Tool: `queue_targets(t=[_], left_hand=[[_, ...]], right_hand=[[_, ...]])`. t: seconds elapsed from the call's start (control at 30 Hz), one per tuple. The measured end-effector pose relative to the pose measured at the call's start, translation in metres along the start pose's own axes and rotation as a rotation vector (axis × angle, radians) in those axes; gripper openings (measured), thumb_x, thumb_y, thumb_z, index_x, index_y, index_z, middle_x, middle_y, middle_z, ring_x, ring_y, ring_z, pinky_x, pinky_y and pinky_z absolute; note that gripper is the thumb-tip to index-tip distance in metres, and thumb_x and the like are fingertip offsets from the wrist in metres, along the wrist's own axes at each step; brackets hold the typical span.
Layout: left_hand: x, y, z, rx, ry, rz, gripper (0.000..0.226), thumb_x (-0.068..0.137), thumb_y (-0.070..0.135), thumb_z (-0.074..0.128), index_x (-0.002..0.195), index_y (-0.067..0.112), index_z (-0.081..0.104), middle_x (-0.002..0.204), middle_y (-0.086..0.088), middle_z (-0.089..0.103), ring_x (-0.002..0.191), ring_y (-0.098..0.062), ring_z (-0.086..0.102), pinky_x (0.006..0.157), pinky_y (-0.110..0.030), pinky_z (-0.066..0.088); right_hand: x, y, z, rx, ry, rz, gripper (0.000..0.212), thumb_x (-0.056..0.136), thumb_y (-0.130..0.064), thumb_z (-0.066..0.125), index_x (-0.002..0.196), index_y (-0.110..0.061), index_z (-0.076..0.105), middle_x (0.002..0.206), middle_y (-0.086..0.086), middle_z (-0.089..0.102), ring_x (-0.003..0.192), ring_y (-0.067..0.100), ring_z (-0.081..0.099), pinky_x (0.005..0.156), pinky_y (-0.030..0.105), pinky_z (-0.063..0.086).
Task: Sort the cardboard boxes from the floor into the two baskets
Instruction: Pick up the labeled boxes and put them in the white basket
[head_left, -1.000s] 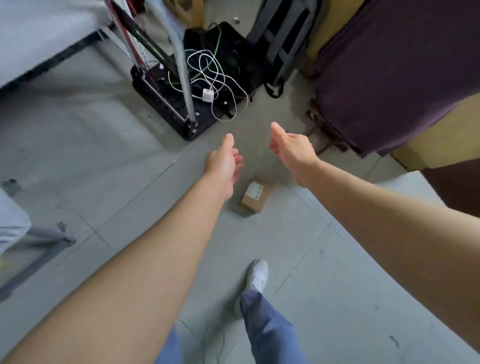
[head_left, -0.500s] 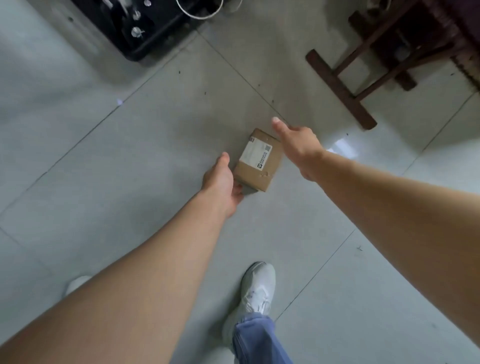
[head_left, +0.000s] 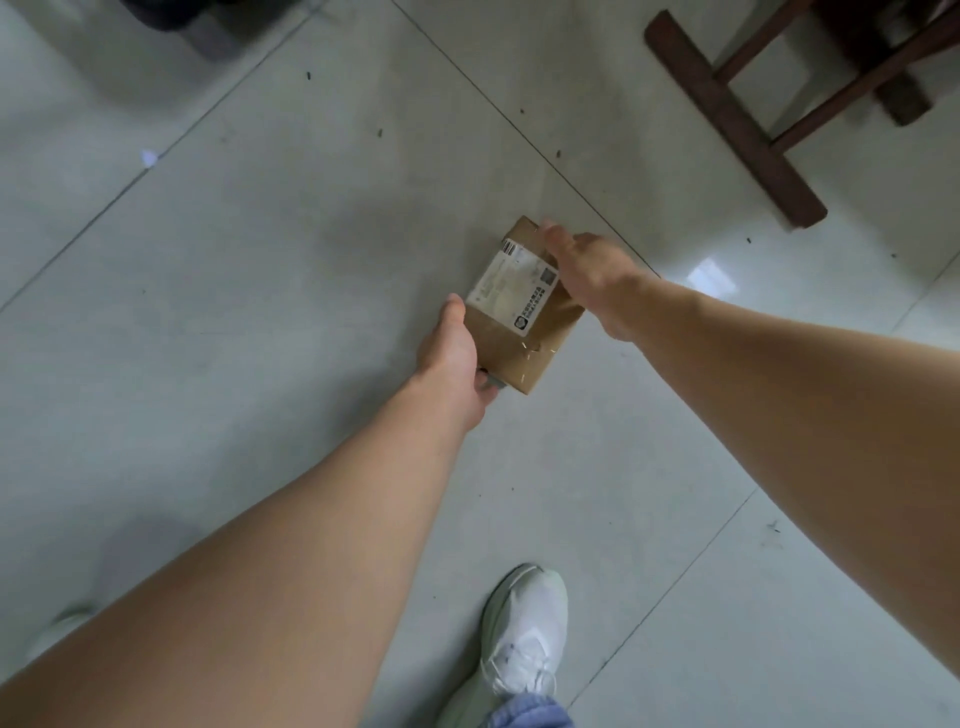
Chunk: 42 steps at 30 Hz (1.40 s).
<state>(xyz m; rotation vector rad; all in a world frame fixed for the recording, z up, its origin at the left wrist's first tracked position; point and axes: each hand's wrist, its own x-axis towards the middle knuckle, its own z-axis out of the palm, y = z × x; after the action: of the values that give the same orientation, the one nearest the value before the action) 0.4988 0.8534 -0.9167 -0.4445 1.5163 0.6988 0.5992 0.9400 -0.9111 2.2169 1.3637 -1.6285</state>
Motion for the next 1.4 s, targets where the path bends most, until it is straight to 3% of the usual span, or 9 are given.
queue_targets(t=[0.13, 0.23, 0.33, 0.5, 0.67, 0.8, 0.9, 1.07, 1.4], left_hand=[[-0.029, 0.019, -0.006, 0.005, 0.010, 0.043, 0.053, 0.093, 0.059, 0.042, 0.122, 0.017, 0.058, 0.115, -0.008, 0.066, 0.102, -0.027, 0.063, 0.097, -0.042, 0.044], [-0.075, 0.046, -0.008, 0.027, 0.025, 0.121, 0.051, 0.093, 0.057, 0.043, 0.120, 0.016, 0.058, 0.111, -0.009, 0.066, 0.102, -0.027, 0.063, 0.087, -0.040, 0.046], [-0.132, 0.080, -0.009, 0.020, 0.053, 0.227, 0.040, 0.094, 0.053, 0.047, 0.097, 0.015, 0.060, 0.099, -0.007, 0.069, 0.086, -0.025, 0.067, 0.084, -0.043, 0.055], [-0.247, 0.136, -0.026, 0.041, 0.112, 0.380, 0.035, 0.093, 0.051, 0.049, 0.093, 0.017, 0.058, 0.093, -0.004, 0.065, 0.074, -0.020, 0.062, 0.084, -0.042, 0.055], [-0.375, 0.177, -0.072, 0.069, 0.097, 0.483, 0.033, 0.093, 0.050, 0.050, 0.092, 0.018, 0.059, 0.107, -0.007, 0.066, 0.096, -0.026, 0.063, 0.093, -0.050, 0.050], [-0.473, 0.210, -0.116, 0.055, 0.107, 0.583, 0.033, 0.094, 0.044, 0.053, 0.103, 0.013, 0.057, 0.088, -0.005, 0.063, 0.079, -0.023, 0.062, 0.071, -0.042, 0.056], [-0.546, 0.225, -0.145, 0.089, 0.115, 0.635, 0.029, 0.092, 0.043, 0.055, 0.090, 0.014, 0.057, 0.086, -0.005, 0.063, 0.072, -0.023, 0.061, 0.073, -0.041, 0.055], [-0.644, 0.242, -0.200, 0.118, 0.077, 0.718, 0.032, 0.095, 0.046, 0.047, 0.082, 0.018, 0.056, 0.098, -0.005, 0.064, 0.081, -0.023, 0.061, 0.075, -0.036, 0.052], [-0.764, 0.260, -0.326, -0.019, 0.107, 0.882, 0.036, 0.092, 0.050, 0.049, 0.097, 0.015, 0.056, 0.096, -0.006, 0.064, 0.075, -0.023, 0.064, 0.061, -0.031, 0.054]], right_hand=[[-0.036, -0.021, -0.010, 0.048, 0.047, -0.017, 0.060, 0.092, -0.059, 0.034, 0.121, -0.011, 0.055, 0.116, 0.013, 0.061, 0.100, 0.028, 0.059, 0.077, 0.033, 0.043], [-0.071, -0.048, -0.024, 0.072, 0.105, -0.038, 0.082, 0.070, -0.075, 0.027, 0.123, -0.020, 0.055, 0.121, 0.014, 0.056, 0.109, 0.034, 0.054, 0.098, 0.045, 0.043], [-0.113, -0.082, -0.044, 0.142, 0.152, -0.055, 0.094, 0.063, -0.081, 0.023, 0.124, -0.017, 0.058, 0.124, 0.016, 0.056, 0.115, 0.033, 0.052, 0.103, 0.046, 0.041], [-0.219, -0.155, -0.082, 0.289, 0.217, -0.044, 0.067, 0.095, -0.057, 0.036, 0.122, 0.000, 0.057, 0.111, 0.008, 0.057, 0.096, 0.022, 0.054, 0.079, 0.024, 0.039], [-0.334, -0.219, -0.100, 0.405, 0.339, -0.085, 0.060, 0.093, -0.057, 0.038, 0.099, -0.004, 0.064, 0.100, 0.010, 0.065, 0.092, 0.027, 0.061, 0.078, 0.029, 0.046], [-0.430, -0.277, -0.108, 0.434, 0.382, -0.109, 0.062, 0.092, -0.060, 0.034, 0.094, -0.006, 0.063, 0.100, 0.011, 0.066, 0.098, 0.030, 0.061, 0.091, 0.039, 0.049], [-0.502, -0.318, -0.112, 0.417, 0.391, -0.153, 0.059, 0.095, -0.060, 0.031, 0.091, -0.008, 0.059, 0.104, 0.012, 0.064, 0.103, 0.032, 0.060, 0.096, 0.040, 0.046], [-0.612, -0.375, -0.101, 0.441, 0.406, -0.237, 0.068, 0.095, -0.058, 0.032, 0.118, 0.000, 0.058, 0.120, 0.015, 0.061, 0.111, 0.032, 0.056, 0.099, 0.035, 0.042], [-0.740, -0.438, -0.036, 0.624, 0.266, -0.371, 0.057, 0.091, -0.063, 0.034, 0.108, -0.010, 0.048, 0.090, 0.004, 0.052, 0.079, 0.020, 0.052, 0.076, 0.035, 0.044]])
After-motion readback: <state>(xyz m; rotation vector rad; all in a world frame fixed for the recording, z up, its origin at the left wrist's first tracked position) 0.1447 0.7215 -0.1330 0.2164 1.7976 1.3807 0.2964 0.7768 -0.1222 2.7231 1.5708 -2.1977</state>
